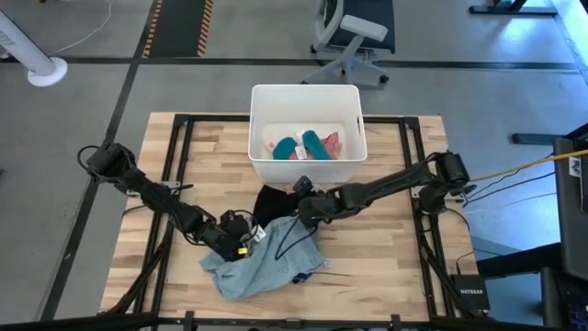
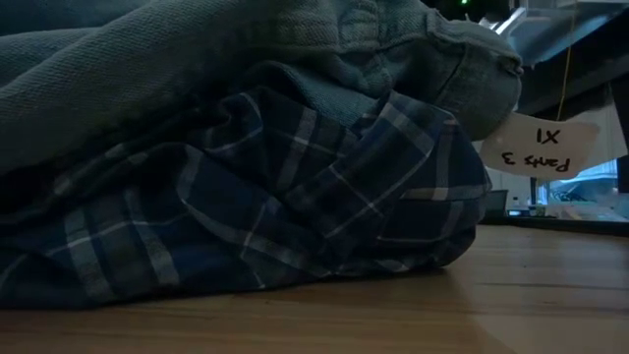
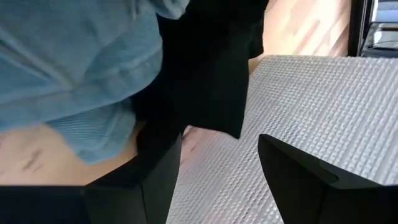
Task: Sort clothes
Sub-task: Put the black shorts into the white laundry bin
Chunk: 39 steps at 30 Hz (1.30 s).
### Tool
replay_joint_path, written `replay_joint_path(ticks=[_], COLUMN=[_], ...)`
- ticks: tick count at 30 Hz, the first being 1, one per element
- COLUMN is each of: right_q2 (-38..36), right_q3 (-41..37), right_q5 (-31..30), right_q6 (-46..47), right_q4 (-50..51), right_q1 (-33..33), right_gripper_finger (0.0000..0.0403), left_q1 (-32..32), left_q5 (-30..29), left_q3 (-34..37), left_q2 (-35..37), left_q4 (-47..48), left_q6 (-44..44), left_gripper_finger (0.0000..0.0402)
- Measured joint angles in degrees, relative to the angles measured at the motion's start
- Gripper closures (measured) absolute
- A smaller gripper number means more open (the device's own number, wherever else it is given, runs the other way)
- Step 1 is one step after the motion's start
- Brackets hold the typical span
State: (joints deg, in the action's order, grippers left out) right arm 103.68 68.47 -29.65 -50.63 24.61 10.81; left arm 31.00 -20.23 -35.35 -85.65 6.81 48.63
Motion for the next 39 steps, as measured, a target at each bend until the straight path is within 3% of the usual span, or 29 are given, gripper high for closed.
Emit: replay_joint_path(ticks=[12,15,19,25,30,39], right_q2=[1.5,1.9,3.4,4.3,1.1,-10.2], right_q3=[0.0,0.0,0.0,0.0,0.0,0.0], right_q5=[1.0,3.4,2.1,-0.5,-2.5,-10.9], right_q6=[-6.7,-7.2,-7.3,-9.9,-9.5,-8.1], right_q4=[-6.5,-7.1,-6.6,-6.6,-5.6,-0.8], right_q1=[-0.8,-1.3,-2.4,-2.9,-0.7,5.6], right_gripper_finger=[0.017,0.0188,0.0248,0.0384,0.0373,0.0389], left_q1=[0.0,0.0,0.0,0.0,0.0,0.0], left_q5=[0.0,0.0,0.0,0.0,0.0,0.0], left_q3=[0.0,0.0,0.0,0.0,0.0,0.0], left_q2=[0.0,0.0,0.0,0.0,0.0,0.0], left_q4=[-0.1,-0.1,-0.1,0.0,0.0,0.0], left_q6=[-0.6,-0.6,-0.6,-0.6,-0.6,-0.7], left_gripper_finger=[0.0208,0.0208,0.0208,0.0208,0.0208,0.0208])
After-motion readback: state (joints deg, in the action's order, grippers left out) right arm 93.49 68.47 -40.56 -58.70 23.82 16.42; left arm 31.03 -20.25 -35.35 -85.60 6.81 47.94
